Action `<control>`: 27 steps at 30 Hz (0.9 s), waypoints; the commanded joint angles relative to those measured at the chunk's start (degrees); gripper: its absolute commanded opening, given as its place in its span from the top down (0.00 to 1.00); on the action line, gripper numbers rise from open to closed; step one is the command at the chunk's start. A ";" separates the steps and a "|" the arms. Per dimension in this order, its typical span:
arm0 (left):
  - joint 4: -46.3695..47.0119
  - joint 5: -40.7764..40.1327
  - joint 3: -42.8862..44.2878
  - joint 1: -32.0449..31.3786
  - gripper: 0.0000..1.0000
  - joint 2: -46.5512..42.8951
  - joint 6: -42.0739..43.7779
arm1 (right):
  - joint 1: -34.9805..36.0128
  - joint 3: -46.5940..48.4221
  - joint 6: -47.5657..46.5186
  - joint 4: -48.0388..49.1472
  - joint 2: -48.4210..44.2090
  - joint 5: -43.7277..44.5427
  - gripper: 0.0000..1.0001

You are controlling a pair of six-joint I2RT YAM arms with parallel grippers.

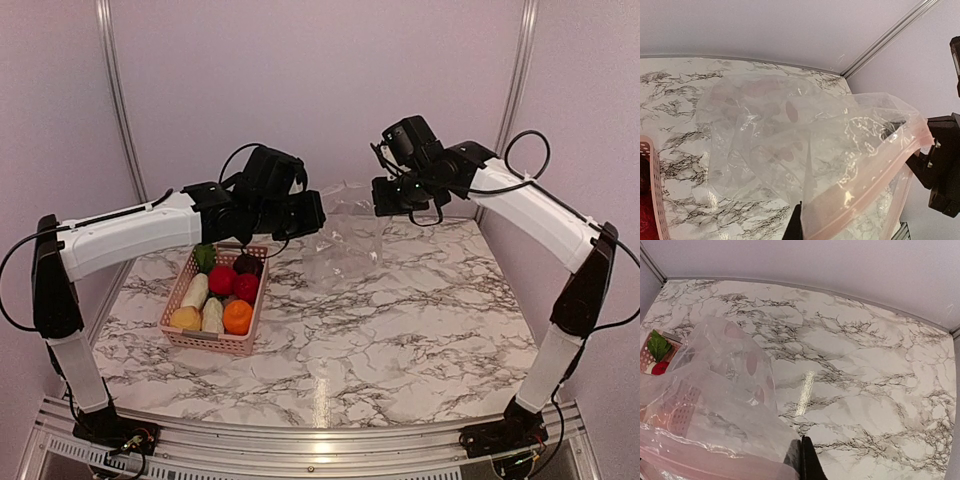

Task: Place the food in the zip-top bag and seal the zipper
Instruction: Open the zipper food storage bag at the center of the board.

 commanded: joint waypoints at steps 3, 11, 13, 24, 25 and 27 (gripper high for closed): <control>2.16 5.27 0.85 0.47 0.96 1.73 2.46 | -0.50 -0.54 -0.34 -0.24 -2.14 -0.28 1.00; 6.50 14.74 1.72 1.51 0.54 1.91 8.03 | -0.67 -1.16 -0.10 1.43 -2.42 -3.12 1.00; 6.34 15.98 2.15 2.00 0.15 0.87 11.18 | -1.26 0.09 -1.00 0.61 -2.07 -2.69 1.00; -0.49 7.78 -9.75 7.27 0.01 -11.31 17.09 | -11.81 3.83 -7.00 0.73 -3.13 -3.32 1.00; -0.14 8.55 -11.34 7.71 0.01 -12.16 16.49 | -12.66 4.77 -7.54 0.09 -3.15 -2.01 1.00; 0.77 10.13 -13.75 8.45 0.01 -13.76 16.15 | -13.42 6.44 -9.14 -0.59 -2.99 0.99 1.00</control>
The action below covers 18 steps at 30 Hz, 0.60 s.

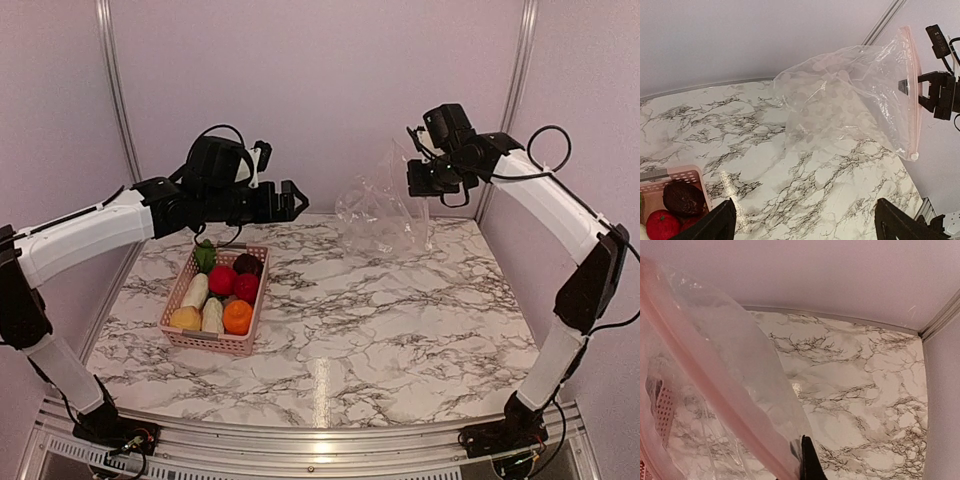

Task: Place the food in the zip-top bag and seal the zipper
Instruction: Open the zipper food storage bag at the center of the board.

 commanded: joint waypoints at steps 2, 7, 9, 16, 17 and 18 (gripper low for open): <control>-2.29 -2.21 -6.02 1.42 0.01 -4.12 -0.13 | -2.10 6.08 -4.96 -1.15 -1.66 6.85 1.00; -18.25 -12.87 -1.79 1.60 0.01 1.18 1.57 | -1.43 2.32 -4.30 0.71 -1.54 1.43 1.00; -20.85 -13.24 -2.21 1.64 0.01 3.63 5.22 | -0.41 -2.00 -3.53 3.45 -1.32 -5.48 1.00; 1.74 -18.54 -24.70 4.27 0.01 -10.40 -3.11 | 3.06 -14.81 2.16 11.75 1.99 -24.93 1.00; 2.26 -17.09 -25.17 4.71 0.01 -11.11 -3.38 | 3.47 -15.17 2.13 11.81 2.21 -25.24 1.00; 2.83 -15.01 -25.41 5.10 0.01 -11.38 -3.07 | 3.67 -15.48 2.16 11.88 2.47 -25.61 1.00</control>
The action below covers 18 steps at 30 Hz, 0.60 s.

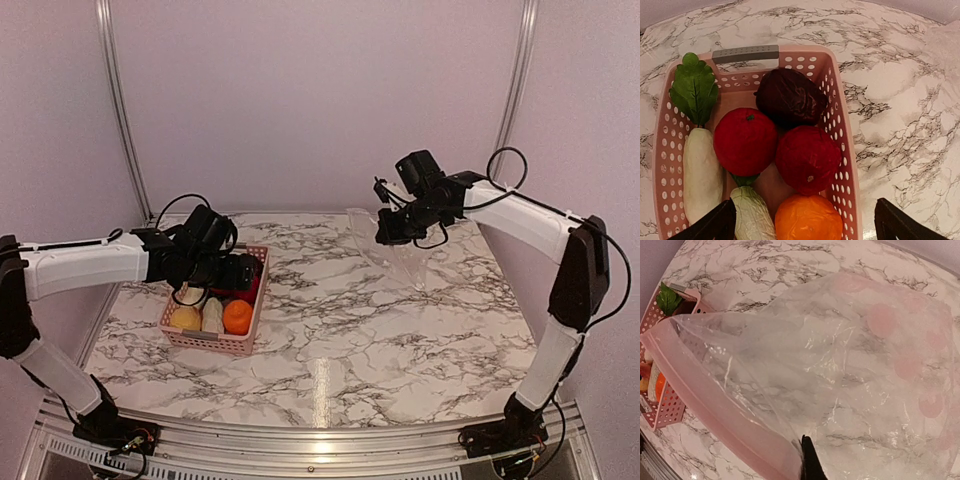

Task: Place the food in the zip-top bag and seal the zipper
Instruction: Open the zipper food storage bag at the center of the board.

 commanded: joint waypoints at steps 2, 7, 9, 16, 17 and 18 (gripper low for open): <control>9.34 3.47 -1.52 1.79 0.03 -5.94 -1.43 | 1.97 -1.31 2.14 4.03 1.32 -8.66 1.00; 2.07 4.38 1.73 2.58 0.15 -3.49 -7.13 | 1.97 -1.23 2.18 3.13 1.97 -10.51 1.00; 0.46 4.93 2.30 2.79 0.15 -2.41 -11.24 | 2.12 -2.09 2.44 3.49 1.69 -11.29 1.00; 2.22 8.27 -0.42 3.23 0.21 0.73 -22.53 | 2.30 -2.17 1.24 2.71 1.38 -10.38 1.00; 2.57 8.23 -0.51 3.28 0.22 0.90 -23.63 | 2.43 -2.22 1.04 2.63 1.20 -10.30 1.00; 2.89 8.09 -0.60 3.32 0.23 1.11 -24.71 | 2.53 -2.37 0.84 2.73 1.05 -10.31 1.00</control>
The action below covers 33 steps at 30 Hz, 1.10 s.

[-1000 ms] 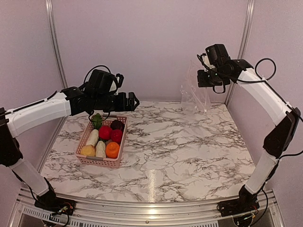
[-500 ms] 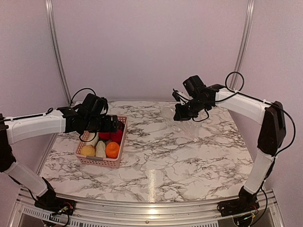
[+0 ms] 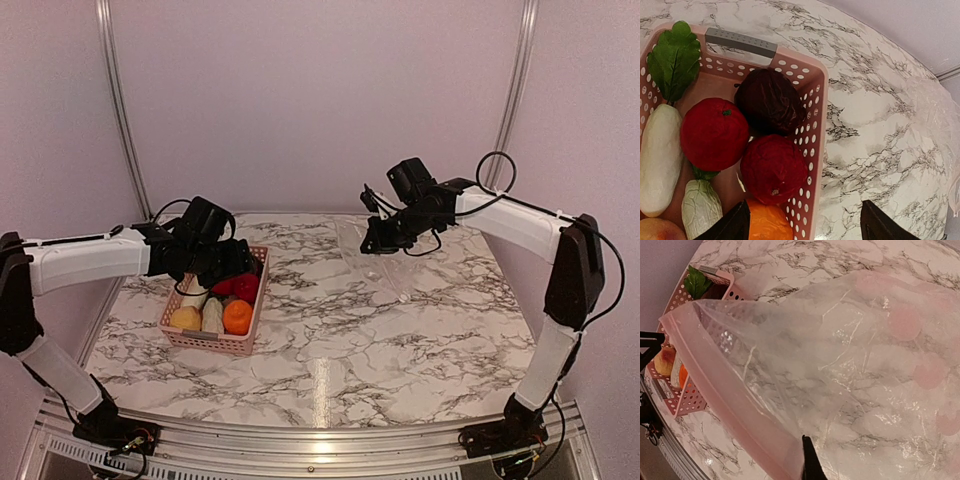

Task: Place the food in the zip-top bag and seal the zipper
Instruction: Open the zipper food storage bag at the center of the board, then pick up the fake fruit from the bin.

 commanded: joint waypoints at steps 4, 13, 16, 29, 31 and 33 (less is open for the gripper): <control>0.64 1.55 -1.89 0.64 0.25 1.68 -12.89 | 1.40 -0.02 -2.15 -0.84 -1.58 2.92 1.00; -3.29 2.94 -0.05 2.57 0.26 5.10 -18.50 | 2.76 5.02 -3.51 -6.89 -1.98 10.75 1.00; -2.92 4.46 0.32 3.44 0.25 6.42 -19.37 | 2.76 5.71 -2.82 -7.48 -1.52 8.57 1.00; 0.82 9.13 4.83 5.31 0.26 15.25 -20.28 | 2.78 5.52 -3.49 -7.99 -2.10 6.10 1.00; 0.93 10.88 5.75 5.39 0.27 16.33 -20.29 | 2.74 5.79 -3.47 -7.98 -2.06 5.93 1.00; 0.58 11.50 6.49 5.41 0.30 16.88 -20.30 | 2.76 5.84 -3.47 -7.81 -2.05 6.14 1.00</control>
